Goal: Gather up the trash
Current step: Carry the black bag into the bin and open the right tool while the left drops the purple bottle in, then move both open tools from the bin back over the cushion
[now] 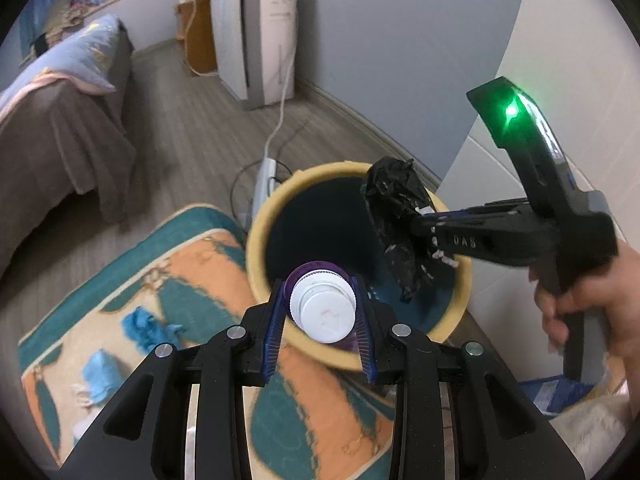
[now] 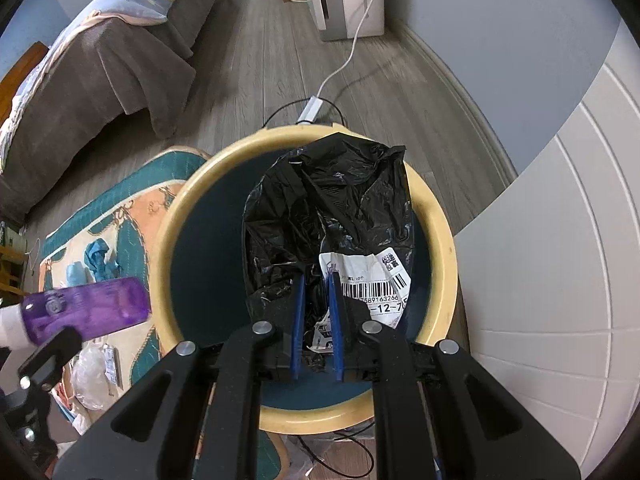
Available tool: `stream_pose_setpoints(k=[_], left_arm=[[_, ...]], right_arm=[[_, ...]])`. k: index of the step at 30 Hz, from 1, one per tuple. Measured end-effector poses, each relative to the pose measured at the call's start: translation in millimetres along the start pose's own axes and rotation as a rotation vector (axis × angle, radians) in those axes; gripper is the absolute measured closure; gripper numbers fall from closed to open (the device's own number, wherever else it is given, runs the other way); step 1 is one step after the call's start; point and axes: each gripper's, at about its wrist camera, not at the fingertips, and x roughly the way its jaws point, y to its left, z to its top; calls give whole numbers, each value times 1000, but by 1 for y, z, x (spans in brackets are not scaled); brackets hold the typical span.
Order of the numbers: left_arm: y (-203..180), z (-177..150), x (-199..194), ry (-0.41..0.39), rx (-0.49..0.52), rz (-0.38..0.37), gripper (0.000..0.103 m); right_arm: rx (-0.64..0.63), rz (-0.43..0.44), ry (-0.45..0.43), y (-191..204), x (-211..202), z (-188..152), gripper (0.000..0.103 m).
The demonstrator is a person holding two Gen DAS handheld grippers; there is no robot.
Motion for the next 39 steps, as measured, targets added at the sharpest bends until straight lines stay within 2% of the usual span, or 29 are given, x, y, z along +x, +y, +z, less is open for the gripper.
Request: stream_pose_setpoints(k=[3,6,12,14,17,19,23,25,28,30,39], left_arm=[[-2,6,21,38,-12,-9,69],[-4,10,36,52,-8,18,69],[7,8,42,59,-46,33,68],[11,8,40,53,-48,36,64],[15,6,34,36,-57,44,56],[19,3,29,26,-63,46,49],[28,-4,16,6,-83,75,28],[34,-8,6,-8,-98,100,19],[46,-17,-8,-31,-126,145,12],[58,-25,-21,-46,-156,182,10],[109,-58,-83,-86,-263,281,9]], right_arm=[[-5,9,14,1,5,-1,92],[-27,3,19,5,7,-1,92],[-11,10,28,0,12,3,92],[-15,-1,31,2,14,4,91],[-2,-7,32,4,15,7,78],[-2,-18,24,5,13,7,59],[-9,-34,14,11,8,8,45],[-3,-41,9,12,5,8,27],[18,-32,-1,12,-1,8,9],[19,-27,-13,15,-6,8,6],[-50,-48,-66,59,-35,1,6]])
